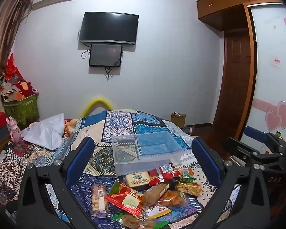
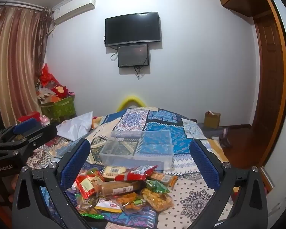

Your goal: Organize snacks

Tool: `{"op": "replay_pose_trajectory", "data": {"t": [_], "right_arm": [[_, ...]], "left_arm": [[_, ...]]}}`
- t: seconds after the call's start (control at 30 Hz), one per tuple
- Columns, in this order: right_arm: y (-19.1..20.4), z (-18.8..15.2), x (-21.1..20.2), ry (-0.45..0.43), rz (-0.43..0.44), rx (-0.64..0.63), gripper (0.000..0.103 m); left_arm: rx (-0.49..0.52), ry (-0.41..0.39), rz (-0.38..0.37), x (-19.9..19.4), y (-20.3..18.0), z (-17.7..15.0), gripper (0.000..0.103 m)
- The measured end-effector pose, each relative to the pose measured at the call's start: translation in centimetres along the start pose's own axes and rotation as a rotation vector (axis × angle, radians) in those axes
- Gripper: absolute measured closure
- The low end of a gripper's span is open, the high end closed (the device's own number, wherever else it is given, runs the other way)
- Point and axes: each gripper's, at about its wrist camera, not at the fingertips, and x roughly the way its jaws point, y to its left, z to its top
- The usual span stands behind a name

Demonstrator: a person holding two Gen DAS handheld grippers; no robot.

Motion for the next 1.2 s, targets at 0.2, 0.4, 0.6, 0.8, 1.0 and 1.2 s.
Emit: {"op": "replay_pose_trajectory", "data": {"t": [0.2, 0.4, 0.6, 0.8, 1.0, 1.2], "right_arm": [[-0.12, -0.18, 0.22, 0.016, -0.001, 0.017, 0.0], [-0.76, 0.63, 0.35, 0.019, 0.0, 0.021, 0.0], [-0.27, 0.12, 0.24, 0.011, -0.003, 0.015, 0.0], [-0.34, 0.14, 0.18, 0.007, -0.001, 0.018, 0.0], [-0.16, 0.23, 0.27, 0.009, 0.004, 0.014, 0.0], [-0.12, 0.29, 0.21, 0.005, 0.01, 0.018, 0.0]], "left_arm": [[-0.027, 0.013, -0.01, 0.19, 0.83, 0.23, 0.0], [-0.013, 0.0, -0.005, 0.25, 0.34, 0.02, 0.0], [-0.012, 0.007, -0.009, 0.57, 0.3, 0.0, 0.0], [-0.011, 0.005, -0.009, 0.55, 0.38, 0.16, 0.0], [-0.015, 0.007, -0.008, 0.65, 0.53, 0.08, 0.0], [-0.016, 0.004, -0.006, 0.63, 0.59, 0.07, 0.0]]}}
